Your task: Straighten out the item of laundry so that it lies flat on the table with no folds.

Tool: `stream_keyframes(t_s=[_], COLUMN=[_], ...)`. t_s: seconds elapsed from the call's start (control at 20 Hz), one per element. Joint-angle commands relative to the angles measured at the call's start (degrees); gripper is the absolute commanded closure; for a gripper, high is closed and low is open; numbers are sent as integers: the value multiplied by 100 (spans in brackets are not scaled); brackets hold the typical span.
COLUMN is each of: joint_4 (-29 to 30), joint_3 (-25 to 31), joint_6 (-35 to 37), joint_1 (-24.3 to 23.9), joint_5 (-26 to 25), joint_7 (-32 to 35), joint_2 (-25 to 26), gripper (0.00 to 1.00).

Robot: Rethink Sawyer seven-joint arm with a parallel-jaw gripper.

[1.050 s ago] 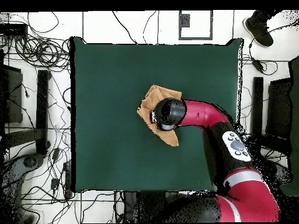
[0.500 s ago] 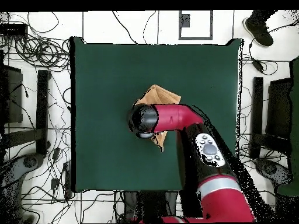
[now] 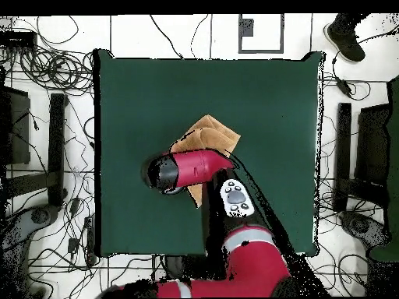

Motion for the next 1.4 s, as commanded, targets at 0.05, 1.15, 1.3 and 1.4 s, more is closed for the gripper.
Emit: stream_keyframes(t_s=[0.05,1.15,1.3,1.4], joint_4=[183,604,936,1111], joint_3=[-349,-372,-25,93], joint_6=[-851,-752,-452,-239], joint_1=[345,210,7,-41], joint_5=[14,190,331,460], joint_7=[1575,929,675,666], joint_2=[750,711,423,264], gripper=[100,0,0,0])
